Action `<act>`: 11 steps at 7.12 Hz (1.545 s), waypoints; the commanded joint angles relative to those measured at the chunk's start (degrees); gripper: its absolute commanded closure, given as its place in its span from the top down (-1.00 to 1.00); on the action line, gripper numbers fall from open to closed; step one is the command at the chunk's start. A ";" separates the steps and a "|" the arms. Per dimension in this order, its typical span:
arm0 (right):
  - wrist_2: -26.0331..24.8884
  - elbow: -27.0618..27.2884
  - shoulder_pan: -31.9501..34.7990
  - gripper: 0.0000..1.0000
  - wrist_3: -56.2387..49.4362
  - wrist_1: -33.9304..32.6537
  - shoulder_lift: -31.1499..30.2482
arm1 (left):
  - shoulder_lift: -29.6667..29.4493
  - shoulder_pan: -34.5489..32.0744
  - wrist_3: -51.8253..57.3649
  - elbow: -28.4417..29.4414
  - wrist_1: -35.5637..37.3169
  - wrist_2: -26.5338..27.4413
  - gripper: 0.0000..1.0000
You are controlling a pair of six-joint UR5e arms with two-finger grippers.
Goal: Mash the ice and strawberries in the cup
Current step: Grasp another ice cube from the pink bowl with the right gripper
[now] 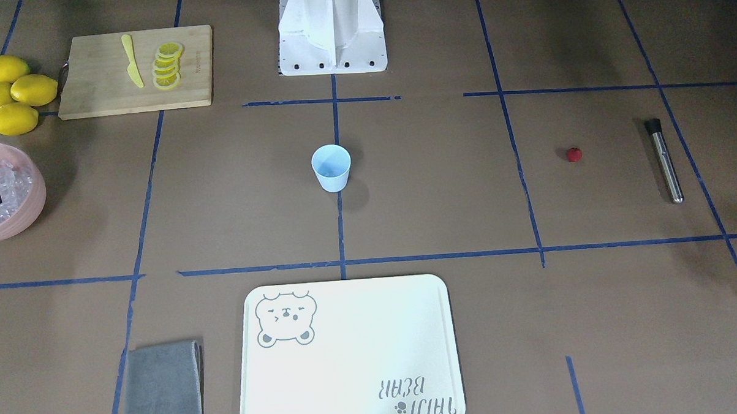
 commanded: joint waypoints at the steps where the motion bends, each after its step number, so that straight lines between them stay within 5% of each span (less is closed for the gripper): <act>1: -0.34 0.55 -0.12 0.97 -1.07 8.88 -6.96 | 0.00 0.00 0.00 0.21 0.00 0.00 1.00; 8: -3.15 -0.06 -5.48 0.73 -7.06 10.31 -10.15 | 0.35 0.00 0.00 0.39 0.00 0.00 1.00; 10: -3.15 -0.06 -5.40 0.39 -7.06 10.31 -10.50 | 0.35 0.00 0.00 0.47 0.00 0.00 1.00; 11: -3.15 -0.06 -5.40 -0.04 -7.23 10.31 -10.59 | 0.35 0.00 0.00 0.39 0.00 0.00 1.00</act>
